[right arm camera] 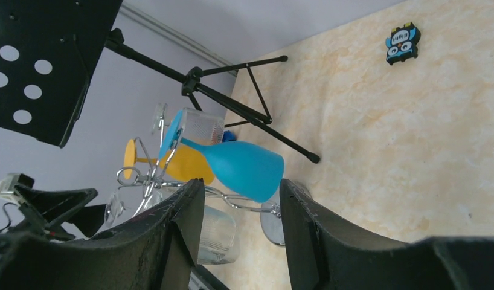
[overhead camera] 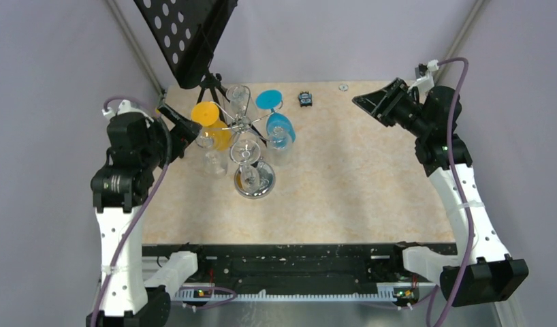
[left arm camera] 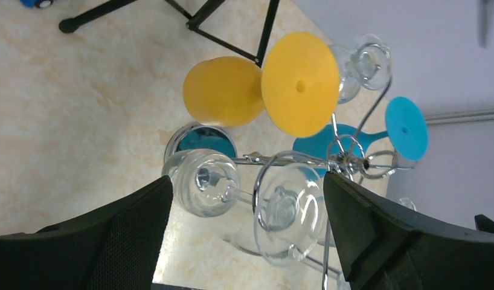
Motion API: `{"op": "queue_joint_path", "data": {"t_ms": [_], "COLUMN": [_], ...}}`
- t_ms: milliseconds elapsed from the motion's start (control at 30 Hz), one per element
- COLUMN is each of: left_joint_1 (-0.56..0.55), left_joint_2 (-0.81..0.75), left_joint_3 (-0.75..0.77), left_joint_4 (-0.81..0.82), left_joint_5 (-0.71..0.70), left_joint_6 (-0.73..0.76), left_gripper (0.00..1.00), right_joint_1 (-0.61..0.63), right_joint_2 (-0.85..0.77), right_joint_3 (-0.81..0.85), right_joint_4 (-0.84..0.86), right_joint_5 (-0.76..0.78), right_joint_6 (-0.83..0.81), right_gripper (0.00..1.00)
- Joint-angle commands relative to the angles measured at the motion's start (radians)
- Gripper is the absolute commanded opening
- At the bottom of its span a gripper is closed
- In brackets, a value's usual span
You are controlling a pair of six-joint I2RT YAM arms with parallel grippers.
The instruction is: Take the wine glass off the wine glass rack
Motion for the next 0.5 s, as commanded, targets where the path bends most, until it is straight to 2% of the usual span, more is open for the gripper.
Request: {"op": "queue_joint_path", "data": {"t_ms": [0,133,267,333,467], "left_joint_1": [0.007,0.028,0.044,0.047,0.048], "left_joint_2": [0.057,0.076,0.064,0.048,0.006], "left_joint_3": [0.047,0.032,-0.014,-0.038,-0.071], "left_joint_4": [-0.065,-0.062,-0.06,-0.05,-0.013], "left_joint_5": [0.012,0.049,0.085,0.104,0.133], "left_joint_6": [-0.05,-0.06,-0.08,-0.085,-0.091], "left_gripper": [0.95,0.78,0.7,0.7,0.83], "right_joint_1": [0.022,0.025,0.027,0.029,0.031], "right_joint_2": [-0.033,-0.036,-0.028,-0.027,-0.023], "right_joint_3": [-0.026,-0.035,-0.026,-0.025,-0.026], "right_joint_4": [0.07,0.067,0.053,0.048,0.039], "right_joint_5": [0.018,0.044,0.047,0.046,0.047], "right_joint_6": [0.039,0.041,0.039,0.039,0.032], "right_gripper": [0.5,0.49,0.49,0.48,0.48]}}
